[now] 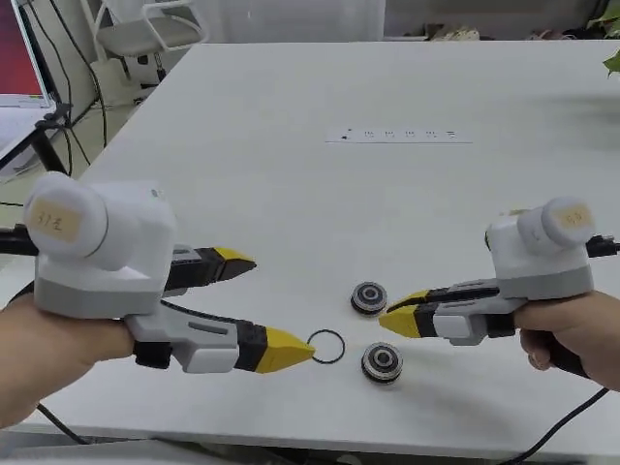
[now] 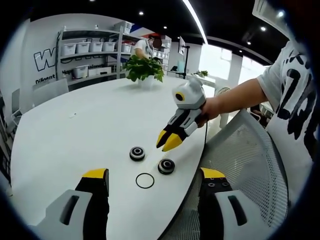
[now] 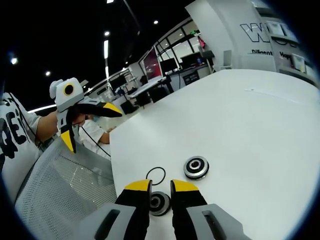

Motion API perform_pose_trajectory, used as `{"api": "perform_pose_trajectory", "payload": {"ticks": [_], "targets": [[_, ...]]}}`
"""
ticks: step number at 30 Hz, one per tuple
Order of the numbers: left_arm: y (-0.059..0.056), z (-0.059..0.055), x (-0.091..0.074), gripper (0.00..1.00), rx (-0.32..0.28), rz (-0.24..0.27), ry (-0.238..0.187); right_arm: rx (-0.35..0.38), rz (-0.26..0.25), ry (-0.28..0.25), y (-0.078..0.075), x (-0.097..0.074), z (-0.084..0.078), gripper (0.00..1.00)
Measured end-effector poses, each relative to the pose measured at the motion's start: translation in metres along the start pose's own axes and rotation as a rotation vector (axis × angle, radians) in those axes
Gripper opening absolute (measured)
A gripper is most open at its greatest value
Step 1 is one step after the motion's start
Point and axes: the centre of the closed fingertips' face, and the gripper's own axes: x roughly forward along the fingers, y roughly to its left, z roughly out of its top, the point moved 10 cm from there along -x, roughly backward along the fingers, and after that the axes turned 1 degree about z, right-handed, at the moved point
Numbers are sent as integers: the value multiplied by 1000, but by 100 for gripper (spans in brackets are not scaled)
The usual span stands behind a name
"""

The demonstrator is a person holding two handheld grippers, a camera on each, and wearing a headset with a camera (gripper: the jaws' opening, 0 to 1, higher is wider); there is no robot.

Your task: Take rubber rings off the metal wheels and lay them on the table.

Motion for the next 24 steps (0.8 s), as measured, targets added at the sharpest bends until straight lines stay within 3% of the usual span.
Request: {"api": "perform_pose_trajectory", "payload": {"ticks": [24], "targets": [[-1, 10, 24, 67, 11, -71, 7, -30, -15, 36, 4, -10, -15, 18]]}}
